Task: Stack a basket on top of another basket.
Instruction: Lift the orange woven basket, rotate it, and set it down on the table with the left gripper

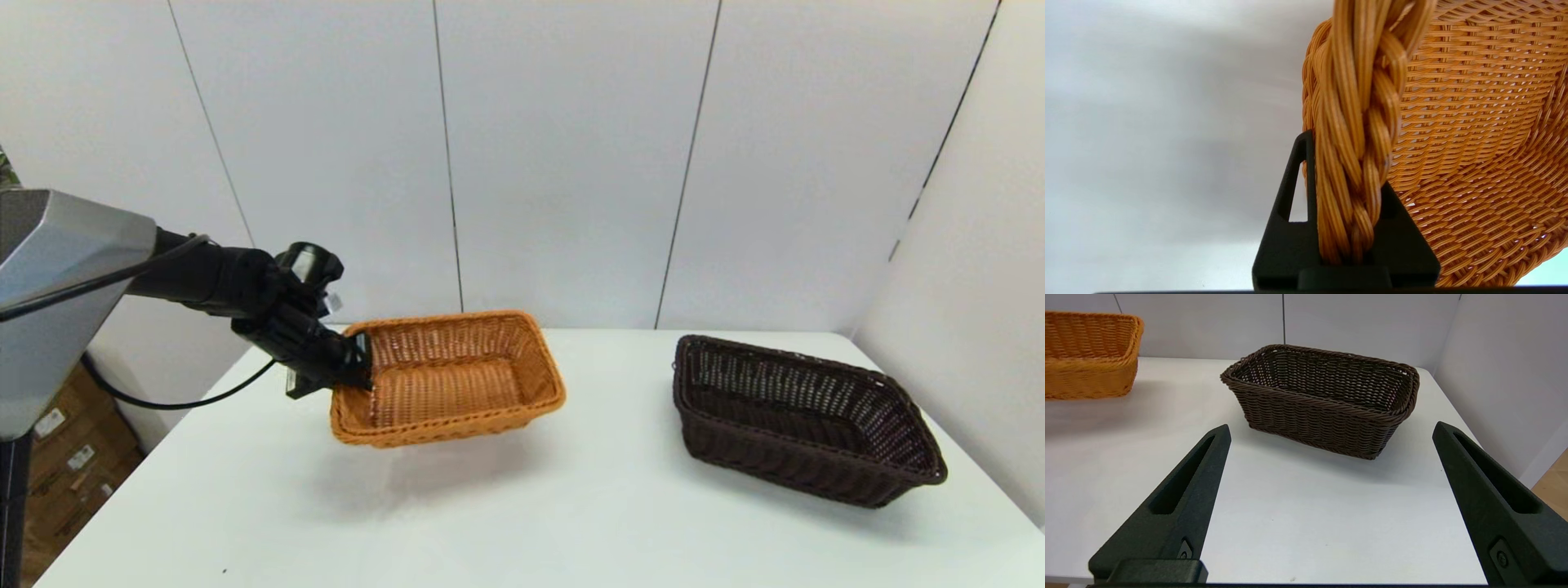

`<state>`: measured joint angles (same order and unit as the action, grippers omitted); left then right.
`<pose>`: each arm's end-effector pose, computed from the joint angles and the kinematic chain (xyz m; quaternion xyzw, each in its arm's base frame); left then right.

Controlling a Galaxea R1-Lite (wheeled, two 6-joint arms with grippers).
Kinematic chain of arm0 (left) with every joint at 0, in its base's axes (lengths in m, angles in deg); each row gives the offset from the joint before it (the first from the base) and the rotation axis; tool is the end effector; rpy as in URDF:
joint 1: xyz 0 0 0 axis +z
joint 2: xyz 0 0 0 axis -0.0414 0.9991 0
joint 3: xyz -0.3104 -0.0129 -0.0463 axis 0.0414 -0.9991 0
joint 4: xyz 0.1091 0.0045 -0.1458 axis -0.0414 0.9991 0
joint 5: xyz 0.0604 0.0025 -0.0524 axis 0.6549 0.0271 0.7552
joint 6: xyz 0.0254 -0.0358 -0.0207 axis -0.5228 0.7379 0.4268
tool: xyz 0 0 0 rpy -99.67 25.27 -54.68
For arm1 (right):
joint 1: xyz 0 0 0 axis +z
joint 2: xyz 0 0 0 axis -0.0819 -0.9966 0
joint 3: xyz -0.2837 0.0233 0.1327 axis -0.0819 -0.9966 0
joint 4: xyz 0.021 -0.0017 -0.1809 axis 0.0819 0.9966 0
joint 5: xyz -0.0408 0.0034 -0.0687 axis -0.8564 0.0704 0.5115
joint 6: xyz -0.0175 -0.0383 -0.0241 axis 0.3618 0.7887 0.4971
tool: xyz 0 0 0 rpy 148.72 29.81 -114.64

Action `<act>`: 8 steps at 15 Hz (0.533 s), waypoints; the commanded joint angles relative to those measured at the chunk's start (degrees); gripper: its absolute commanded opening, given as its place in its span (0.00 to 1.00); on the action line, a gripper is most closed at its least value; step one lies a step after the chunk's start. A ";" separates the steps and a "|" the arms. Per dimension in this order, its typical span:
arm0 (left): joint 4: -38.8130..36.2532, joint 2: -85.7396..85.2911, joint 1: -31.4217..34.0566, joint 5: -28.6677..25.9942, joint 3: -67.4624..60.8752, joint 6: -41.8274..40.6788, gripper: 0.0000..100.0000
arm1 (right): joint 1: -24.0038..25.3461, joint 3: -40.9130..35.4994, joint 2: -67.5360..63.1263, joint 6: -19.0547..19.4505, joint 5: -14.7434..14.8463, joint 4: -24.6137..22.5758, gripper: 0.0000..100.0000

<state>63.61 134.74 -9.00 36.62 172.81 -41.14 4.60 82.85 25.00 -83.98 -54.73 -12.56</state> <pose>0.4085 -0.0583 0.0891 -0.2081 0.5650 -0.0181 0.7982 -0.0198 0.0001 0.0747 -0.0103 0.0031 -0.0002 0.9999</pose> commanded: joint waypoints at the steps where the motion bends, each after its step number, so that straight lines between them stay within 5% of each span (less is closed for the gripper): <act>1: 0.68 -0.85 -0.66 -2.37 -1.35 -5.03 0.00 | 0.01 0.00 0.00 0.05 -0.01 0.00 1.00; 8: 3.32 -0.76 -2.07 -11.51 -2.05 -13.65 0.00 | 0.01 0.00 0.00 0.05 -0.01 0.00 1.00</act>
<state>66.84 133.66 -10.20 25.34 170.38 -55.08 4.60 82.85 24.97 -83.95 -54.75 -12.56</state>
